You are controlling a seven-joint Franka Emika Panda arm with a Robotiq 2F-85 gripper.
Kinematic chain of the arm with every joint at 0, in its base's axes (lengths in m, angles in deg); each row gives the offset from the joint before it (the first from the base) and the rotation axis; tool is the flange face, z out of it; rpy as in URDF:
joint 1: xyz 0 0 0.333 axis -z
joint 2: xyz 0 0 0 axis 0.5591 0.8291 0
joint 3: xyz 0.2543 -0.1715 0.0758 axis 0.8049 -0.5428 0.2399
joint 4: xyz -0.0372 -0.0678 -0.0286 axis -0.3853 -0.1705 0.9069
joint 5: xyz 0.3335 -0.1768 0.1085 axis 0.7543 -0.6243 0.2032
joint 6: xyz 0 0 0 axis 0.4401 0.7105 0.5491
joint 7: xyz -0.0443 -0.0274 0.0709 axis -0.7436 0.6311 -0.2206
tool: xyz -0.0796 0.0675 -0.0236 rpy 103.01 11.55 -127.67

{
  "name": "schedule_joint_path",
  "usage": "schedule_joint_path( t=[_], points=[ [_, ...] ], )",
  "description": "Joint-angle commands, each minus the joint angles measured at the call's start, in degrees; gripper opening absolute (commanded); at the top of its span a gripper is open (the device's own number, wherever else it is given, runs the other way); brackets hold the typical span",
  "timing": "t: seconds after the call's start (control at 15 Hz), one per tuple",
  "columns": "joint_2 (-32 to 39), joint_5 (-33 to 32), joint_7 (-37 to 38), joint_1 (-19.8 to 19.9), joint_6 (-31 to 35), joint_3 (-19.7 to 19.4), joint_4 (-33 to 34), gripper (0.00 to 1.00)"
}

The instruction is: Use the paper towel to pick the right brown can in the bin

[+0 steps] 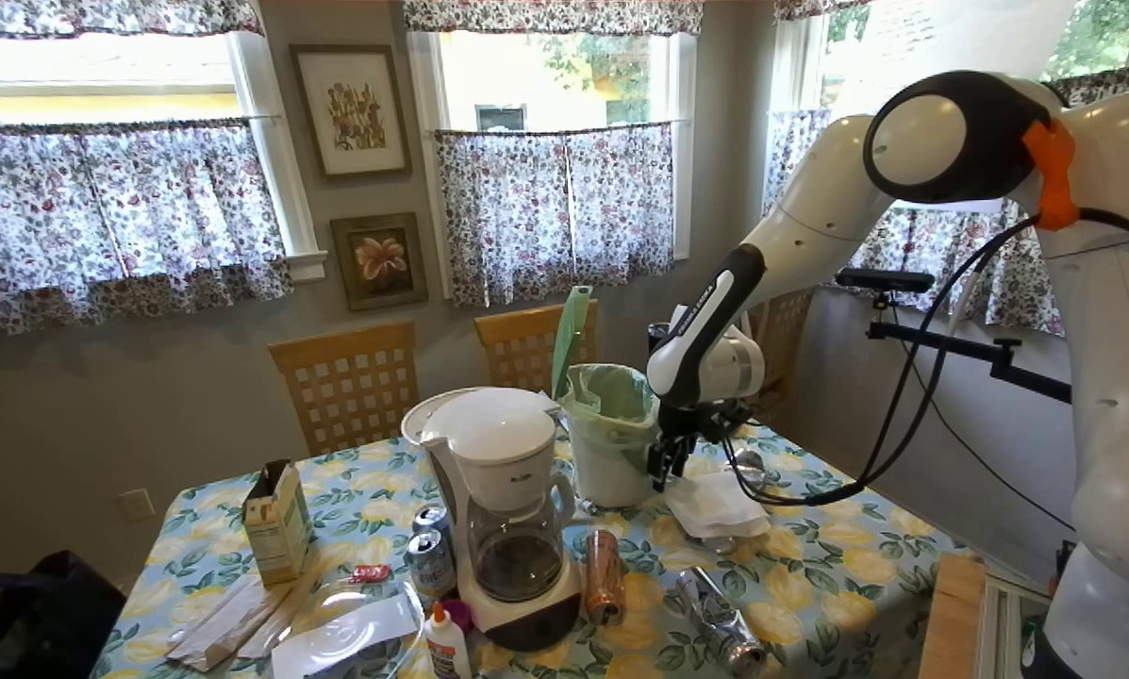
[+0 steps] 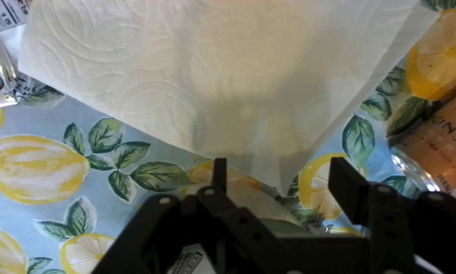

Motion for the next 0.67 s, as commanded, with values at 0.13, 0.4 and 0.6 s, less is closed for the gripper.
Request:
schedule_joint_path(
  t=[0.13,0.4,0.6],
  points=[
    [-1.34,5.54,6.1,-0.07,-2.26,1.45,-0.53,1.0],
    [-3.08,7.09,13.25,-2.46,-1.26,-0.23,-2.89,1.0],
    [-5.43,5.51,19.15,-4.86,0.12,-2.6,-5.61,1.0]
  ],
)
